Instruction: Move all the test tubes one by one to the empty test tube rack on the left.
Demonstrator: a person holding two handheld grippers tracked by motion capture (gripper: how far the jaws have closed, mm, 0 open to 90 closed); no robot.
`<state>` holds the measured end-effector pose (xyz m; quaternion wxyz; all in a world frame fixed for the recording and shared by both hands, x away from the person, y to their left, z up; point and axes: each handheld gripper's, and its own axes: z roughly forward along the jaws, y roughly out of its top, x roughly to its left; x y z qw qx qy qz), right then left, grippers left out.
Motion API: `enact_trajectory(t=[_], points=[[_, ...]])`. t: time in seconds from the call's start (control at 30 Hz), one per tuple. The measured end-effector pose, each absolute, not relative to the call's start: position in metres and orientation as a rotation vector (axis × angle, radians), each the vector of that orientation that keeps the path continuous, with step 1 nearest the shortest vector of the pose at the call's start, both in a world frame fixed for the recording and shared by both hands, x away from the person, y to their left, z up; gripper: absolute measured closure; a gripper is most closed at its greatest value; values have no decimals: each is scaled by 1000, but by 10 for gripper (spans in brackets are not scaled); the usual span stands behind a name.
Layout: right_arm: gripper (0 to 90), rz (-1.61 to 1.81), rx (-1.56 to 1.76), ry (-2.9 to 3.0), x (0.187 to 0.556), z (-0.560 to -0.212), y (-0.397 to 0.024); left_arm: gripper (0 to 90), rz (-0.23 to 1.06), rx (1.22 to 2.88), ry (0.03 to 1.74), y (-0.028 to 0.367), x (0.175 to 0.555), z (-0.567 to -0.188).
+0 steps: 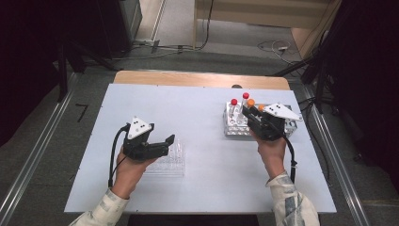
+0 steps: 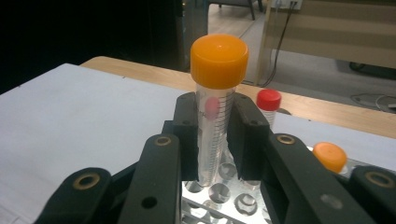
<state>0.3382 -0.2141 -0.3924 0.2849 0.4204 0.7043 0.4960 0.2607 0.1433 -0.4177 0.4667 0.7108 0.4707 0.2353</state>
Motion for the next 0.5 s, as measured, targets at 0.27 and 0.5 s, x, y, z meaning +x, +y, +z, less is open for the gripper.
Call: enact_trajectory(t=[0.27, 0.5], points=[[717, 1359, 1096, 1936, 333, -394, -200, 192, 575, 1742, 1154, 143, 261, -417], [717, 1356, 1059, 2007, 330, -402, -183, 192, 573, 1737, 1146, 142, 260, -416]])
